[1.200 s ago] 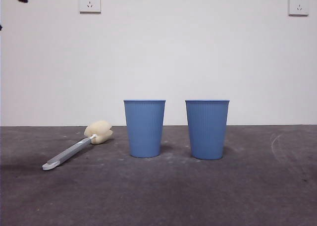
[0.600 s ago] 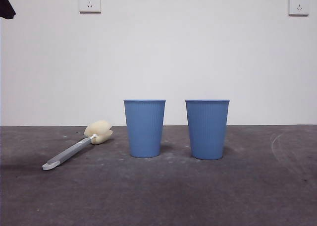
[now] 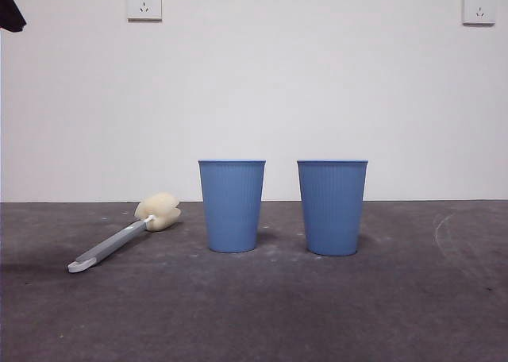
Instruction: Pick up the cup brush,pick up the cup,insert the brush into the cup,clean the cup,put the cup brush back,put the cup back to the fixed position on the table
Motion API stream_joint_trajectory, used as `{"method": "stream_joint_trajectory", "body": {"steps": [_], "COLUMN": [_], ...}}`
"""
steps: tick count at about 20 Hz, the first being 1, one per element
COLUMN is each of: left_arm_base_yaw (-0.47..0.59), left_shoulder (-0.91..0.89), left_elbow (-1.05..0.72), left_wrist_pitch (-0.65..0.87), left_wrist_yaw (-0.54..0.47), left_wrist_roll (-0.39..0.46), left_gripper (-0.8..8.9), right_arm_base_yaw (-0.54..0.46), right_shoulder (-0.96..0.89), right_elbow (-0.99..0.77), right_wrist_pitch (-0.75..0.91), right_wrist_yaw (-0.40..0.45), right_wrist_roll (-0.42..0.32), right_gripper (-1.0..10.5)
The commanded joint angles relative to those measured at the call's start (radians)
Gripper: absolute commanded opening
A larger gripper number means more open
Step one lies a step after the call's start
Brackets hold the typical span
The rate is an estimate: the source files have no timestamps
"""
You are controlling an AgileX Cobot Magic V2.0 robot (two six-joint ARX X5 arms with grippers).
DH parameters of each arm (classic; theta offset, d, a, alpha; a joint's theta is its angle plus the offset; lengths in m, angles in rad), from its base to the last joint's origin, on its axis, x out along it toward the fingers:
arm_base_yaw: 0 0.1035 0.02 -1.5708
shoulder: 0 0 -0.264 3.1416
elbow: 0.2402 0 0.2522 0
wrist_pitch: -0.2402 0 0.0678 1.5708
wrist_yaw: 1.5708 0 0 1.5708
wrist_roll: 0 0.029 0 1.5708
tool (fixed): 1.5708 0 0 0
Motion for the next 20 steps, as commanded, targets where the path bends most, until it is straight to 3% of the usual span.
{"method": "stream_joint_trajectory", "body": {"steps": [1,3,5,9,14,20], "left_arm_base_yaw": [-0.008,0.021,0.085,0.242,0.384,0.405], "left_shoulder": [-0.005,-0.036,-0.081,-0.219,-0.38,-0.615], "left_elbow": [-0.014,-0.02,-0.049,-0.192,-0.421,-0.702], "left_wrist_pitch": [0.158,0.343,0.532,0.779,0.818,0.818], "left_wrist_yaw": [-0.09,-0.163,-0.158,-0.161,-0.16,-0.161], "left_wrist_roll": [0.11,0.222,0.306,0.315,0.318,0.317], "left_gripper": [-0.04,-0.04,-0.04,-0.04,-0.04,-0.04], "right_arm_base_yaw": [0.001,0.001,0.001,0.001,0.001,0.001], "right_shoulder": [0.0,0.0,0.003,0.006,0.013,0.013], "right_elbow": [0.003,0.003,0.003,0.003,0.003,0.003], "right_wrist_pitch": [0.003,0.002,0.002,0.002,0.002,0.002], "right_wrist_yaw": [0.016,0.022,0.022,0.033,0.033,0.033], "right_wrist_roll": [-0.004,-0.003,-0.004,-0.003,-0.003,-0.003], "right_gripper": [0.0,0.0,0.0,0.0,0.0,0.0]}}
